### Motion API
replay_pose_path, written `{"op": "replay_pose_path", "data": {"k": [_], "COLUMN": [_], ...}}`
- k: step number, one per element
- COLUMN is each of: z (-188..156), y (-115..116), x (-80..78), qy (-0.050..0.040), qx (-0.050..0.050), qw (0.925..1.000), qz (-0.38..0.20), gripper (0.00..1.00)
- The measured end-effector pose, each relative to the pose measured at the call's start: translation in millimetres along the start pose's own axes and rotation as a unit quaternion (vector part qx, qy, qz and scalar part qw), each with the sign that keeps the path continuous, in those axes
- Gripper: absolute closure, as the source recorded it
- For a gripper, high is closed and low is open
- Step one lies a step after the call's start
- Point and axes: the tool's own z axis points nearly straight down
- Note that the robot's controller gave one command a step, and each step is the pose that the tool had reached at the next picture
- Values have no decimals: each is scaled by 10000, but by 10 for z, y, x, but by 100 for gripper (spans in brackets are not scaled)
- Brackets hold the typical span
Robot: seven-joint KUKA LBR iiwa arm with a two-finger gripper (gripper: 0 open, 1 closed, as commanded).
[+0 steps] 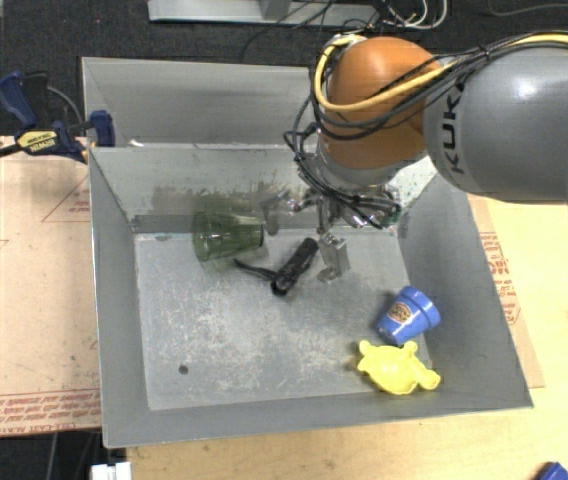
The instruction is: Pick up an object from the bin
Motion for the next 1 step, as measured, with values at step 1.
{"op": "replay_pose_path", "data": {"k": [1], "z": [340], "y": [3], "x": [40], "qy": [39], "qx": [-16], "qw": [9593], "qz": [2825], "gripper": [0]}}
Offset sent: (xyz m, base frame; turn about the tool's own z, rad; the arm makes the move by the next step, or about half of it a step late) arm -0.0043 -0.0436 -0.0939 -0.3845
